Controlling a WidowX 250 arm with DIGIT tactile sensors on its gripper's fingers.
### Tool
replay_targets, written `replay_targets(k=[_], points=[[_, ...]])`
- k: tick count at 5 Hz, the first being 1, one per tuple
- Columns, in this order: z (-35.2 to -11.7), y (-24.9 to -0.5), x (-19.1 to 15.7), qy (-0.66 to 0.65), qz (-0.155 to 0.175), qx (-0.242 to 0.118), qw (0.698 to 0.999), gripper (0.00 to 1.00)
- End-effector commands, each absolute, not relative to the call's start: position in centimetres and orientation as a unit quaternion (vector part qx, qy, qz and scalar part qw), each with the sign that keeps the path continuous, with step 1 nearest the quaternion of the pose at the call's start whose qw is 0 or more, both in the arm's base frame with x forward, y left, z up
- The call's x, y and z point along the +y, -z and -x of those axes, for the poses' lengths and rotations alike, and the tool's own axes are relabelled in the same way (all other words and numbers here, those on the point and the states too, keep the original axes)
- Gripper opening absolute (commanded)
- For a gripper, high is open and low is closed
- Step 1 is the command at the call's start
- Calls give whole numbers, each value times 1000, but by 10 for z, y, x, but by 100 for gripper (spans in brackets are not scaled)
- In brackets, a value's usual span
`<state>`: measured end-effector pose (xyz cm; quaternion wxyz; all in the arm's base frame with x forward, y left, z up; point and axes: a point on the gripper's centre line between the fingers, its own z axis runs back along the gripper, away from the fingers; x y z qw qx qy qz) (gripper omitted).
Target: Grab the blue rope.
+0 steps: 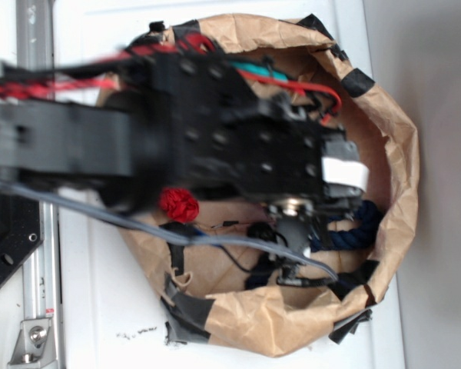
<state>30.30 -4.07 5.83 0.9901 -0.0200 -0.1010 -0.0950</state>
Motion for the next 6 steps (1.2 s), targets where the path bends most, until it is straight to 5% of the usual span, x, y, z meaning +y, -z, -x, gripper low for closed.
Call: replay_targets(k=[1,3,4,6], points=[[-329,-67,-70,110,44,-139,983,100],[-326,-13,-78,121,7,-84,989,100],[-313,-24,-75,58,-3,-74,996,0],[-308,-45,-61,10,15,-81,997,0]])
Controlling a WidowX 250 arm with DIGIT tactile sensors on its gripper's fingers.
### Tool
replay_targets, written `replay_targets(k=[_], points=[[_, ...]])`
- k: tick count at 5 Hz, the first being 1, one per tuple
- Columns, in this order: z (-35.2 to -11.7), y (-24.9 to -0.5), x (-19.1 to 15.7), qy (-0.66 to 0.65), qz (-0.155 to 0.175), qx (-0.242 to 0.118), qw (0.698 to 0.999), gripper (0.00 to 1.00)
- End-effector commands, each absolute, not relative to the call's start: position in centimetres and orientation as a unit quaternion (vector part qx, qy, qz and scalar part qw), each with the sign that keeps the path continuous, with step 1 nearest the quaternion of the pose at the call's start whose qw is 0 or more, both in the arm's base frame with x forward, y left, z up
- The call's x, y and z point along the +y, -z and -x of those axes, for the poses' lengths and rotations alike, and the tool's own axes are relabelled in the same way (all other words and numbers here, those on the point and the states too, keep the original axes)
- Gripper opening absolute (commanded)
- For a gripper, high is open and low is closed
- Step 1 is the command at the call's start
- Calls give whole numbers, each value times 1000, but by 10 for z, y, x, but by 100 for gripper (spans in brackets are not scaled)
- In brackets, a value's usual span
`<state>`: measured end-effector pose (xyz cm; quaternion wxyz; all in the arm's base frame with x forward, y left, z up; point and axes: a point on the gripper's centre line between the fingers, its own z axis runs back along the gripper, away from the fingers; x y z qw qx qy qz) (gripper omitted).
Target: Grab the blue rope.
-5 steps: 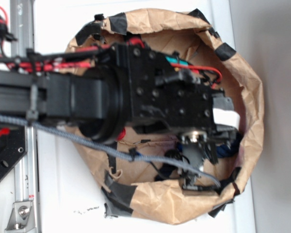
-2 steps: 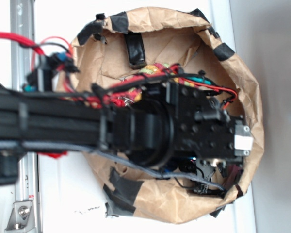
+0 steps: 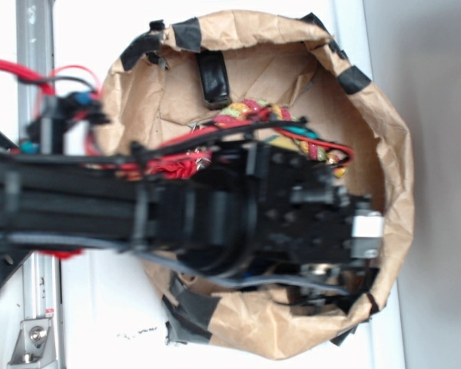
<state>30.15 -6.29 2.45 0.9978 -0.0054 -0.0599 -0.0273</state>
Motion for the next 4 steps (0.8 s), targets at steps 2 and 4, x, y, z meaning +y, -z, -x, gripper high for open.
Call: replay_targets(k=[2,4], points=[[-293,-104,-52,0,-19,-99,995,0],[-272,-172,-3,-90,-34,-124,988,0]])
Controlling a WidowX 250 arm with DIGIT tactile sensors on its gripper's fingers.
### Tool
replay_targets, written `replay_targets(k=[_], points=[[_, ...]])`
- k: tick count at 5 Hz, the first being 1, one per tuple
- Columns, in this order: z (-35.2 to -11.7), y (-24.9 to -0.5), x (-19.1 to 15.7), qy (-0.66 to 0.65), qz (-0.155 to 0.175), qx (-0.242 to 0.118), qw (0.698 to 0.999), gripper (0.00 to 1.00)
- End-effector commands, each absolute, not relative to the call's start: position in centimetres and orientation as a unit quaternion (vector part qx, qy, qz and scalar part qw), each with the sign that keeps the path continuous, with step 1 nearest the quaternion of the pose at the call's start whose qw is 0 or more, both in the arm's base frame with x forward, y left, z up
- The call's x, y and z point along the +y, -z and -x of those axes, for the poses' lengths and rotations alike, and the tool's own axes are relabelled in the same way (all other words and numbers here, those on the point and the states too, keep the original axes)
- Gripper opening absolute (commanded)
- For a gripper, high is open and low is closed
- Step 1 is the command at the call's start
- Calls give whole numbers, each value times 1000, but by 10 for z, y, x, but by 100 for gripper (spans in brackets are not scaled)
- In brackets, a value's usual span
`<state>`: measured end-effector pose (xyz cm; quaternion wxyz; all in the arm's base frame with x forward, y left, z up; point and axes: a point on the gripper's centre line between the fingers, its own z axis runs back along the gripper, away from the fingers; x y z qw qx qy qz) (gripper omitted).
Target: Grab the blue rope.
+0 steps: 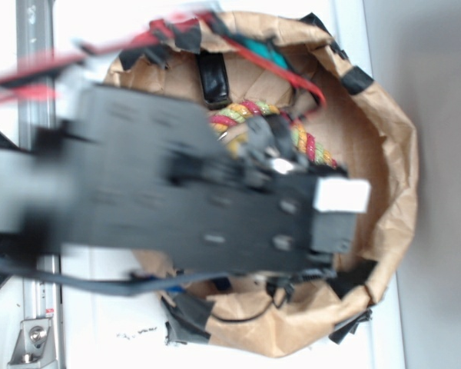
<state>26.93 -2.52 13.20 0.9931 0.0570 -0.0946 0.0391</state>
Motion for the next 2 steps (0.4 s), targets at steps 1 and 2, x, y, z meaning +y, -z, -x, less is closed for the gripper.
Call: replay_targets(k=[1,2], points=[[-275,-175,-10,-75,-45,-85,993,0],[-275,-174,-17,-71,-53,-87,992,0]])
